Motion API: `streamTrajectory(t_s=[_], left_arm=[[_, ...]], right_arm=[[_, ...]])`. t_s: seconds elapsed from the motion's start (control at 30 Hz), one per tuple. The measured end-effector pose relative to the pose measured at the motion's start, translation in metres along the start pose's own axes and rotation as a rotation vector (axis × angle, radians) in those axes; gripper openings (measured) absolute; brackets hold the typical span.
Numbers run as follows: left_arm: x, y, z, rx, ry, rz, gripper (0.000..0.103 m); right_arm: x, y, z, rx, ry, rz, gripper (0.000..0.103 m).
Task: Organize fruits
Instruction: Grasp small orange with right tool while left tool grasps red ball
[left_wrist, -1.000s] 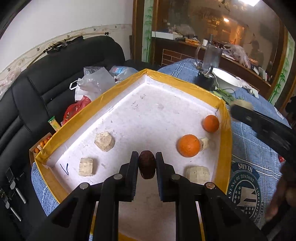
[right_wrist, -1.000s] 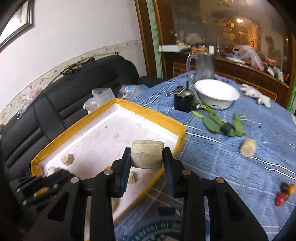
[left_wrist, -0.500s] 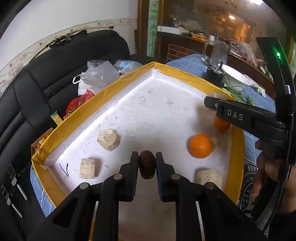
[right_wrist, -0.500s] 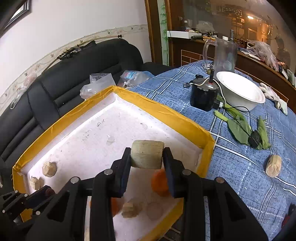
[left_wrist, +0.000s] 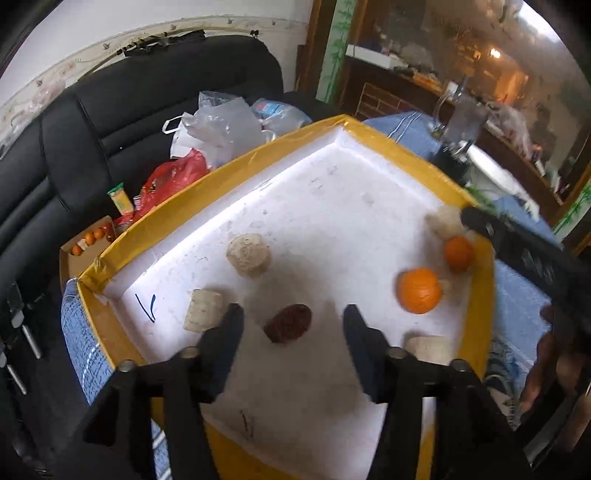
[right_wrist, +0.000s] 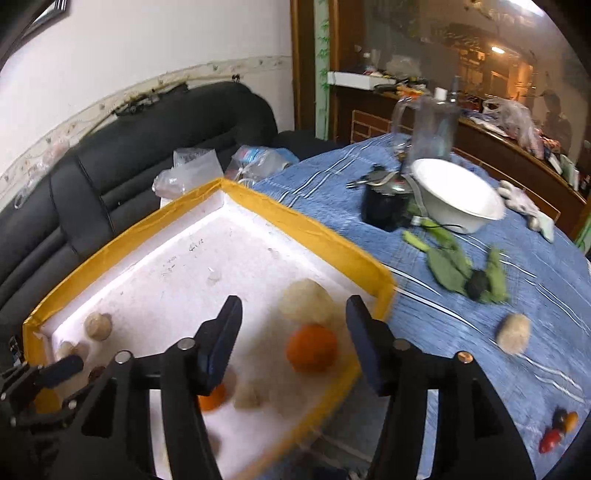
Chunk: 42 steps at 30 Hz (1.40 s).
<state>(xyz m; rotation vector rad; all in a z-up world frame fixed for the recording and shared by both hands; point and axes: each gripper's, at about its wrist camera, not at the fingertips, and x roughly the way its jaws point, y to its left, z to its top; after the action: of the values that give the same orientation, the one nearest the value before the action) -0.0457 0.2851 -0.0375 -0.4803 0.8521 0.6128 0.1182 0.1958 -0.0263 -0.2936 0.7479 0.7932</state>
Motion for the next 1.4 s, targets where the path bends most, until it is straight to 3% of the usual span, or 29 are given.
streamTrajectory(t_s=[0.07,0.17,0.3,0.47,0.63,0.7,0.77,0.93,1.07,1.17,1.4], left_arm=[[-0.011,0.002,-0.002,-0.049,-0.034,-0.010,0.078],[-0.019,-0.002,-0.006,-0.085,-0.057,-0.027,0.078],[-0.024,-0.026,-0.012,-0.053,-0.058,-0.055,0.078],[-0.029,-0.078,-0.026,0.066,-0.063,-0.100,0.078],[-0.028,-0.140,-0.046,0.223,-0.055,-0.156,0.078],[-0.028,-0.159,-0.053,0.277,-0.050,-0.170,0.078],[-0.028,-0.179,-0.059,0.334,-0.050,-0.187,0.078],[-0.023,-0.220,-0.070,0.452,-0.053,-0.205,0.078],[-0.017,-0.245,-0.074,0.501,-0.058,-0.237,0.078],[-0.011,-0.272,-0.080,0.534,-0.057,-0.272,0.078],[0.005,-0.351,-0.105,0.657,-0.030,-0.385,0.078]], right_arm=[[-0.022,-0.010,-0.013,0.022,-0.011,-0.013,0.069],[-0.055,-0.032,-0.040,0.068,-0.036,-0.031,0.071],[-0.095,-0.077,-0.081,0.180,-0.048,-0.087,0.072],[-0.144,-0.153,-0.140,0.322,-0.064,-0.219,0.071],[-0.161,-0.238,-0.176,0.520,-0.037,-0.322,0.071],[-0.160,-0.263,-0.182,0.581,-0.033,-0.325,0.068],[-0.152,-0.284,-0.179,0.620,-0.025,-0.303,0.057],[-0.123,-0.306,-0.163,0.649,-0.001,-0.242,0.050],[-0.104,-0.316,-0.162,0.682,0.013,-0.188,0.034],[-0.107,-0.320,-0.167,0.698,0.008,-0.148,0.033],[-0.145,-0.333,-0.187,0.728,-0.065,-0.192,0.033]])
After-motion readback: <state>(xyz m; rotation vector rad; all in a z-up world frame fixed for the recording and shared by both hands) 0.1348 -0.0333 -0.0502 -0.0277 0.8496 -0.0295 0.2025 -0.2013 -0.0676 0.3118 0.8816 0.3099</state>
